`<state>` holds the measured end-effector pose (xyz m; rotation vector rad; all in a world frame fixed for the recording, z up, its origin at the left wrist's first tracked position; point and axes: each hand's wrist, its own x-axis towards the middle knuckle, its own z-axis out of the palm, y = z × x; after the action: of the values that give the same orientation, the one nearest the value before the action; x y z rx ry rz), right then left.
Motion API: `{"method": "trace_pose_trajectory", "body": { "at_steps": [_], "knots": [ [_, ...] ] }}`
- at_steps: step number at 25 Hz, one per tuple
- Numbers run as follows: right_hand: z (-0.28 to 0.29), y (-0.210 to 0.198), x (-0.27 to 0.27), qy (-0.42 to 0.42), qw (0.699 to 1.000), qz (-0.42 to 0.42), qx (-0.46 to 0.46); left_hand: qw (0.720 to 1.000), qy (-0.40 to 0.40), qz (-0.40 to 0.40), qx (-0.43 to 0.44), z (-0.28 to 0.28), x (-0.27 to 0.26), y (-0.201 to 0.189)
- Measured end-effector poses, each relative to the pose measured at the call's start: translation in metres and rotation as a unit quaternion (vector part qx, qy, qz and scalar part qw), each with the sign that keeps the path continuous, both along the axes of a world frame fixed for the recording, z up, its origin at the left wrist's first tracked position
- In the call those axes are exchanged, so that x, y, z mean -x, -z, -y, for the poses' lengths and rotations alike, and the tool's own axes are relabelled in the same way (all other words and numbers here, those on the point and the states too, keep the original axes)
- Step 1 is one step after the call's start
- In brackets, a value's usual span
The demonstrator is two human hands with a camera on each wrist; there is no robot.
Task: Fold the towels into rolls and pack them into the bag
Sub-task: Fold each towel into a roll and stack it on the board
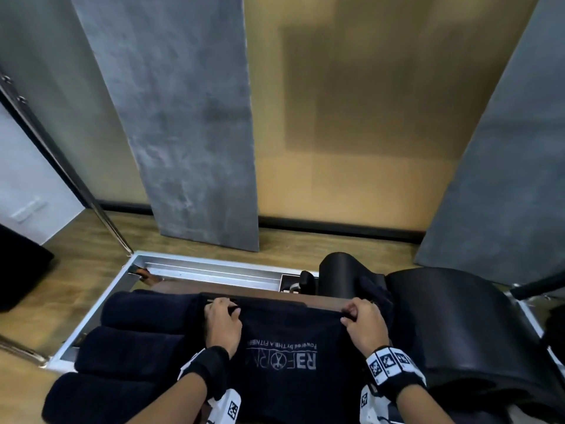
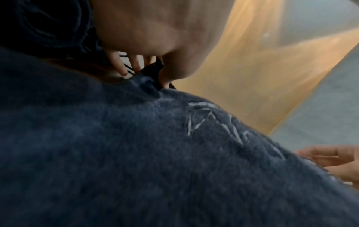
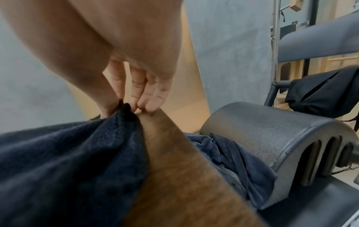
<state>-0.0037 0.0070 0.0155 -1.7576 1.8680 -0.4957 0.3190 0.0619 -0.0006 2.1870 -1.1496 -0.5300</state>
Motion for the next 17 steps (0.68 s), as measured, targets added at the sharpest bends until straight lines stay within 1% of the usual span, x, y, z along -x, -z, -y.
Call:
{"method": "trace_pose_trajectory", "body": {
  "at_steps": [2,4,7,11,13,15,17],
  "knots": [
    [-0.001,0.000,0.000,-0.010,0.999,-0.033,-0.010,0.999,0.009,0.030,0.007,-0.002,0.003,0.004],
    [-0.001,-0.004,0.000,0.003,0.999,-0.031,-0.025,0.999,0.013,0.037,-0.002,-0.004,0.004,0.005],
    [-0.008,-0.011,-0.001,0.033,0.999,-0.009,-0.038,0.999,0.003,-0.029,0.016,-0.001,0.007,0.003],
    [-0.026,-0.023,0.001,0.084,0.994,0.067,0.003,0.991,-0.059,-0.112,0.034,0.000,0.011,-0.007],
    [-0.032,-0.035,0.006,0.094,0.990,0.103,0.029,0.986,-0.075,-0.139,0.052,-0.004,0.014,-0.018],
    [-0.038,-0.052,0.013,0.088,0.984,0.143,0.064,0.981,-0.075,-0.152,0.098,-0.011,0.017,-0.035],
    [-0.045,-0.069,0.024,0.094,0.974,0.181,0.100,0.971,-0.061,-0.157,0.170,-0.020,0.017,-0.059]
  ]
}}
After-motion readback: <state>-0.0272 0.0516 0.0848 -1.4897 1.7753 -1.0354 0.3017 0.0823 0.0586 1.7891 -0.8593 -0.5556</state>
